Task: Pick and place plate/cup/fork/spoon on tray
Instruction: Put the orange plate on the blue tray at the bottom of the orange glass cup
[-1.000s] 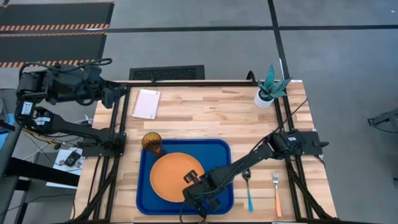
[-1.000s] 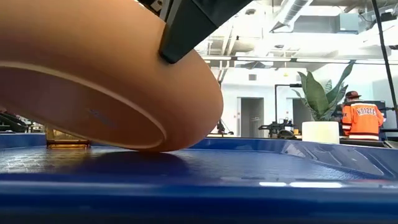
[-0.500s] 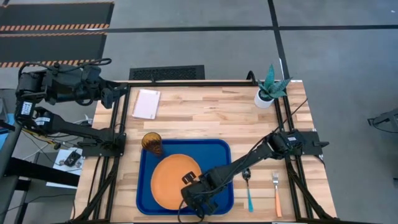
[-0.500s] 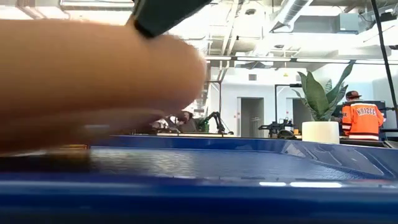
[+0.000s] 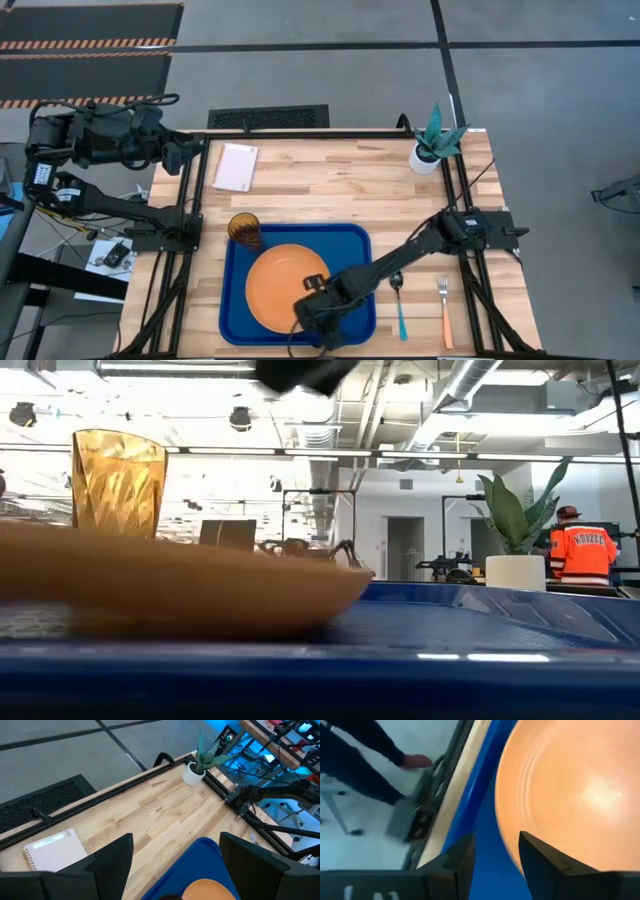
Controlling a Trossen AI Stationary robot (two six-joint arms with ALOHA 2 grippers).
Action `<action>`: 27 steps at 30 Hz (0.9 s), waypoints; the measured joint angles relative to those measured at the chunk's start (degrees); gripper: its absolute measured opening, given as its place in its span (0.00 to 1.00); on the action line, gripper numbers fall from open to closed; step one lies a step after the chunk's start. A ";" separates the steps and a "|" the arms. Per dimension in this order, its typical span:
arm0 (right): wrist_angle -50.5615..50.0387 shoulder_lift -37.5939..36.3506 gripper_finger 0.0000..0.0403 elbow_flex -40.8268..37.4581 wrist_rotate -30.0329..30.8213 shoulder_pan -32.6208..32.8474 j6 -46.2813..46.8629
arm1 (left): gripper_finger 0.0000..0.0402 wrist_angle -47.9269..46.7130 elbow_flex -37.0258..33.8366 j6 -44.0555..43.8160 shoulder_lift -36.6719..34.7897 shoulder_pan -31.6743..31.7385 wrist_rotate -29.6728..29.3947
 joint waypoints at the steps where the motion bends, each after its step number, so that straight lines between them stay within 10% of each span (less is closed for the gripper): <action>1: -1.48 -0.89 0.43 0.00 0.56 0.41 0.50 | 0.70 0.01 0.00 0.00 0.00 -0.01 -0.06; 6: -11.29 -5.54 0.40 -4.31 4.43 2.12 6.95 | 0.70 0.01 0.00 0.02 -0.34 0.00 -0.28; 15: -4.61 -15.03 0.34 -23.61 11.52 1.09 50.39 | 0.70 0.03 0.00 0.18 -1.20 0.00 -2.06; 27: 8.66 -10.00 0.27 -31.50 11.51 -3.49 55.37 | 0.70 0.01 0.00 0.37 -1.38 0.00 -3.23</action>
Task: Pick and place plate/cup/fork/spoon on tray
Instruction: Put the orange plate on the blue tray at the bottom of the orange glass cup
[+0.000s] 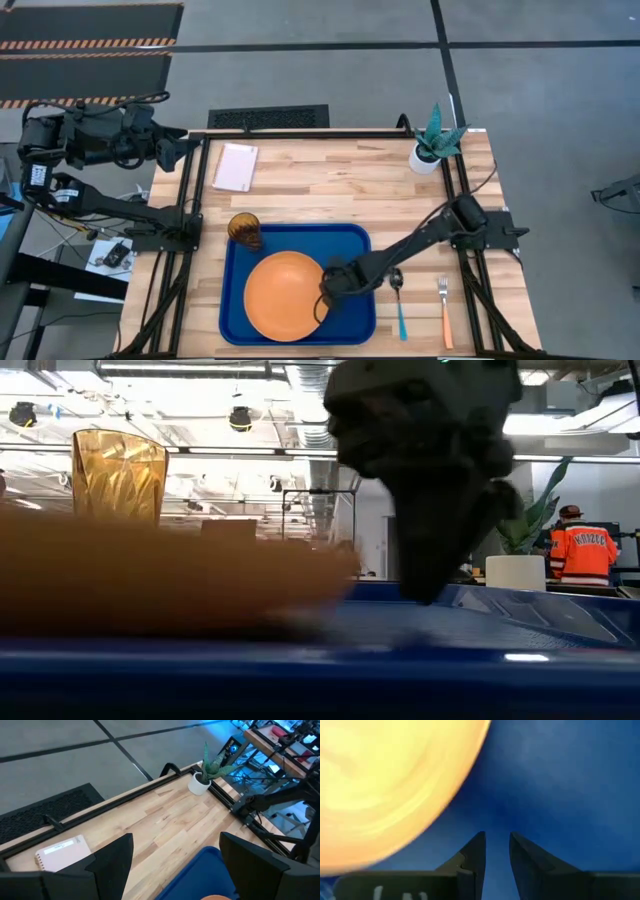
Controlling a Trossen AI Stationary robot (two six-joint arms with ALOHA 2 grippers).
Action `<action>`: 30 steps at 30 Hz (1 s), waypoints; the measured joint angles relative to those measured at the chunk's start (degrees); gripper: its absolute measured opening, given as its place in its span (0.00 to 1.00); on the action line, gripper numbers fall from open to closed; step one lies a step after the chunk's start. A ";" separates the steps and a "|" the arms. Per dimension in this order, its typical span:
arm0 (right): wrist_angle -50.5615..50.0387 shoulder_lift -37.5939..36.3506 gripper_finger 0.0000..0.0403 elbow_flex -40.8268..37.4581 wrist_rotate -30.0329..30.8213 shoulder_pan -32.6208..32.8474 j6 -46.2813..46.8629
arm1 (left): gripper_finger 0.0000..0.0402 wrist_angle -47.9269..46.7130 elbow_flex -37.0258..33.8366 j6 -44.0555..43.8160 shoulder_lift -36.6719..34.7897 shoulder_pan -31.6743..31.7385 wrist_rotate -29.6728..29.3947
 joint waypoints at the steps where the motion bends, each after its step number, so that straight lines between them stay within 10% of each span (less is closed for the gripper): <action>1: 1.15 0.37 0.27 0.00 -0.01 -0.23 -0.38 | 0.70 0.00 0.00 0.00 0.00 0.00 0.00; 30: 17.13 1.78 0.26 0.11 1.09 -4.13 -7.66 | 0.70 0.00 -0.02 0.64 0.00 0.00 0.02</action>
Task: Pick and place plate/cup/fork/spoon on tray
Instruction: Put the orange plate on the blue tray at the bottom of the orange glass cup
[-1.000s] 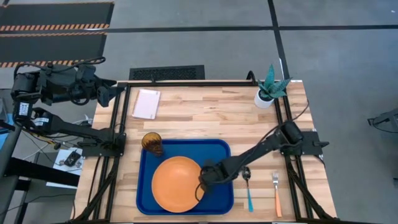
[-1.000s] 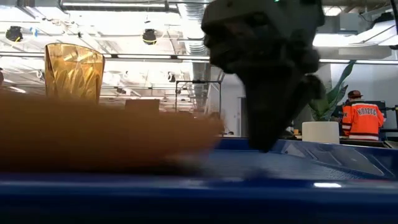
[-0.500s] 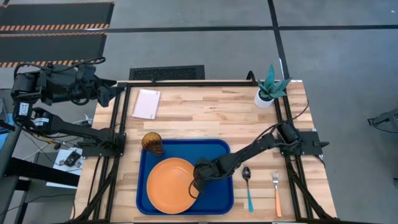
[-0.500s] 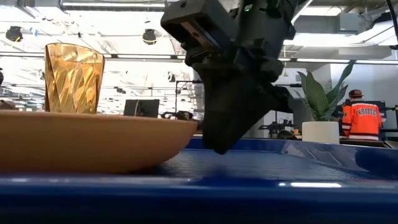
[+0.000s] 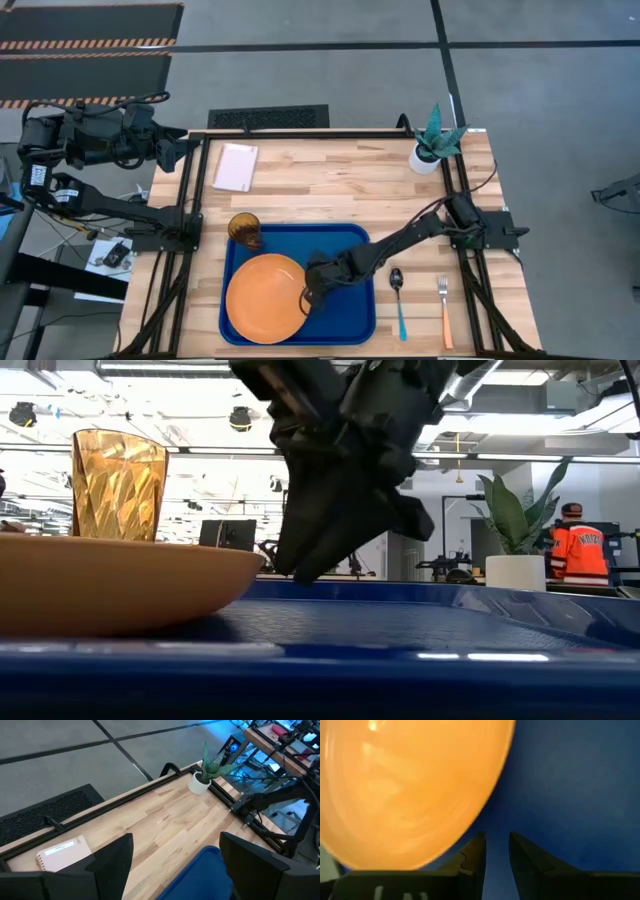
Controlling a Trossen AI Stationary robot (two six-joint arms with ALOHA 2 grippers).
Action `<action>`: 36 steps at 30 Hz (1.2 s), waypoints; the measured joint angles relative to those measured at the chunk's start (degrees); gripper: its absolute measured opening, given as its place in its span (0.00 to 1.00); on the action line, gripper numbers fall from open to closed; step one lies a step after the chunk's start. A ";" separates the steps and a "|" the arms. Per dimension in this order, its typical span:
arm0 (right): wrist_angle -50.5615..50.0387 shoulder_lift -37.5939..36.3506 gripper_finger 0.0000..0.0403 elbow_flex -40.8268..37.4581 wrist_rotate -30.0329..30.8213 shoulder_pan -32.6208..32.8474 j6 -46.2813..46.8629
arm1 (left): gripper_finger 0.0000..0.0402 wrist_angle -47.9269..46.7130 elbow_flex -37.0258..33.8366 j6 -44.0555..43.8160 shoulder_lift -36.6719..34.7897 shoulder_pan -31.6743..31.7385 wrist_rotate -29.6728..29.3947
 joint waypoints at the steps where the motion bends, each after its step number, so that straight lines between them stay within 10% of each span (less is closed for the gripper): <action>1: 0.07 0.00 0.26 0.00 0.02 -0.34 -0.11 | 0.70 0.00 0.00 0.01 0.00 -0.01 0.00; 15: -11.01 -0.55 0.26 8.70 -2.78 2.81 -5.71 | 0.70 -3.39 0.00 0.04 -0.09 0.00 0.46; 36: 4.97 7.37 0.26 8.83 -8.88 2.61 -3.94 | 0.70 -4.33 0.00 0.17 -0.11 -0.01 0.15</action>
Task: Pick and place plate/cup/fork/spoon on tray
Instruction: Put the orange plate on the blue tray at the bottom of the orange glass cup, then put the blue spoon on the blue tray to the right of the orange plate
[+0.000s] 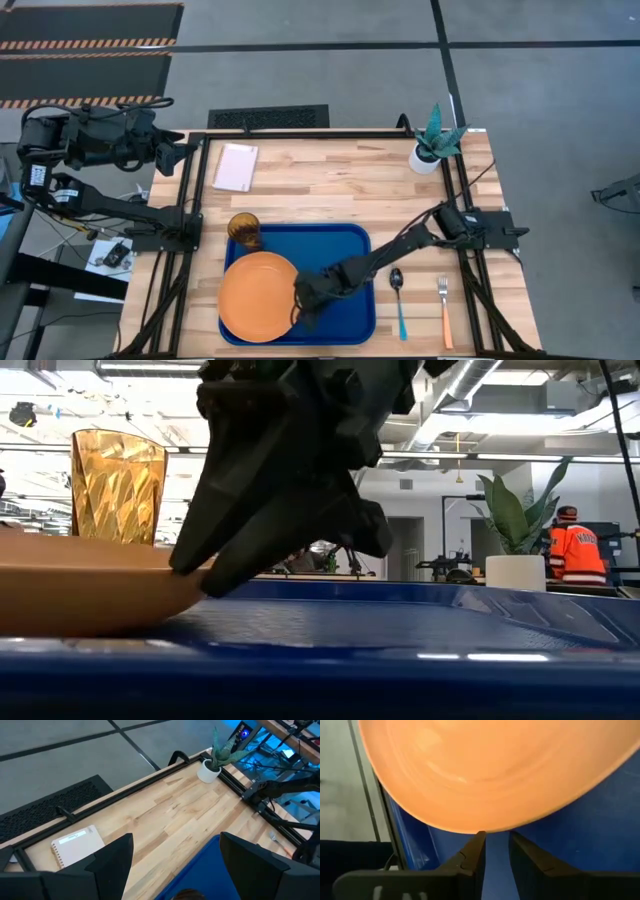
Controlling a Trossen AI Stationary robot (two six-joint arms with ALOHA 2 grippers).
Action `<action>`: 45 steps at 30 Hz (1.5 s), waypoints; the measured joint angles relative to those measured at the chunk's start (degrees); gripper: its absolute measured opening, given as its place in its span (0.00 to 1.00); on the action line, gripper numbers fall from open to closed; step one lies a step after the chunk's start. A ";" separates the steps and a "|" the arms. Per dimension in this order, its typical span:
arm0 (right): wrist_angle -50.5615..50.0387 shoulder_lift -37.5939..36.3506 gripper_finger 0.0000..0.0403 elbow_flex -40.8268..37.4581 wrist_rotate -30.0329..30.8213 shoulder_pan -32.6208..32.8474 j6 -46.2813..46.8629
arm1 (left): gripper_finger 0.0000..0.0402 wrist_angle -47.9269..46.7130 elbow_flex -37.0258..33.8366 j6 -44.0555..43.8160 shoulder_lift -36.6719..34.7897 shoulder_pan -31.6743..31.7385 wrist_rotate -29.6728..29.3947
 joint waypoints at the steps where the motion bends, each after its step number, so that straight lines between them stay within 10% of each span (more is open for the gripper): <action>1: -0.14 -0.01 0.26 0.00 -0.48 -0.17 -0.01 | 0.70 0.00 0.00 0.00 0.00 0.01 0.01; 12: -14.08 -10.19 0.26 -0.04 7.67 2.93 1.19 | 0.70 0.00 0.00 -0.04 0.00 0.01 0.41; 23: -52.07 -19.77 0.39 -3.48 9.67 18.79 45.21 | 0.70 0.13 0.00 0.52 0.04 -0.01 0.72; 31: -41.94 -21.03 0.62 -18.38 4.61 20.06 55.96 | 0.70 1.71 0.00 1.46 0.13 -0.01 0.14; 45: -23.84 -22.92 0.53 -33.07 3.44 15.83 55.67 | 0.70 1.26 0.00 0.44 0.13 -0.01 0.33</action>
